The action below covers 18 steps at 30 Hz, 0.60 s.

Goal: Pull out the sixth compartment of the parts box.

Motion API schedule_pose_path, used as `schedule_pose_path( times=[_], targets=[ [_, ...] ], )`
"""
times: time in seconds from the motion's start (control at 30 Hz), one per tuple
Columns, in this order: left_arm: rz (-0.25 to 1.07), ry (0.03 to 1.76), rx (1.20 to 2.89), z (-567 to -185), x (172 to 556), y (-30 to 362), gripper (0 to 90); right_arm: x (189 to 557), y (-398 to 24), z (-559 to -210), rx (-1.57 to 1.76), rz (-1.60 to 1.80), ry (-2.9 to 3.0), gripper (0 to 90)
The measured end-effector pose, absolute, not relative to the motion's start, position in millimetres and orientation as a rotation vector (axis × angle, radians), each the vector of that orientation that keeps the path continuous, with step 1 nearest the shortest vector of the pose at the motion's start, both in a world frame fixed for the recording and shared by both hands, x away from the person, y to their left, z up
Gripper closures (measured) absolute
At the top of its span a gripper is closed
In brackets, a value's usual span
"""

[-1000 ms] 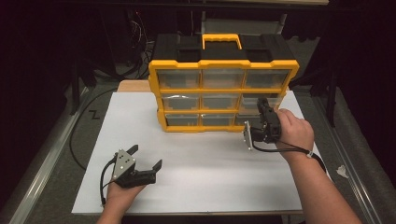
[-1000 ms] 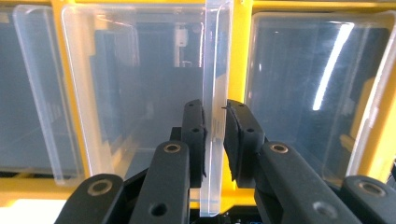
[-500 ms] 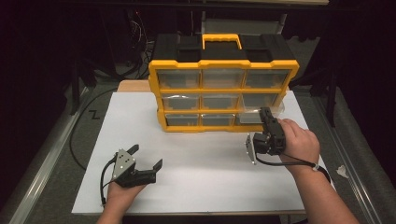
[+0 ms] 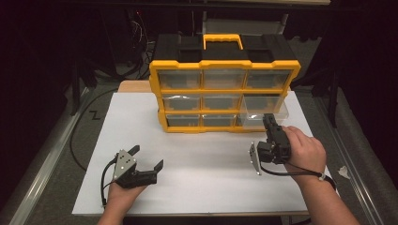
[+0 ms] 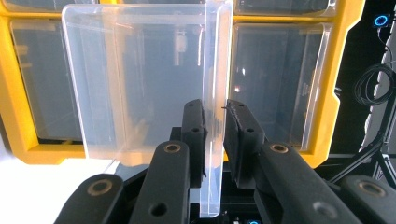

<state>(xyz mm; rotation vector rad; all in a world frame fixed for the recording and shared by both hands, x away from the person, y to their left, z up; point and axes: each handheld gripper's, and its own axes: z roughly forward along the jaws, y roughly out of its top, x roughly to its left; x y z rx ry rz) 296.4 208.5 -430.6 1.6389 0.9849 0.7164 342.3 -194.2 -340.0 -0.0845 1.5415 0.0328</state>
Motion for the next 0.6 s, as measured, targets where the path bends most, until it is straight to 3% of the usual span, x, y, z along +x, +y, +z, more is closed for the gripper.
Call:
schedule_pose_path(
  times=[0.6],
  targets=[
    [0.717,0.982,1.640,-430.5,296.4,208.4,0.9,333.7,-194.4,-347.6,-0.071,0.054,1.524,80.0]
  ],
)
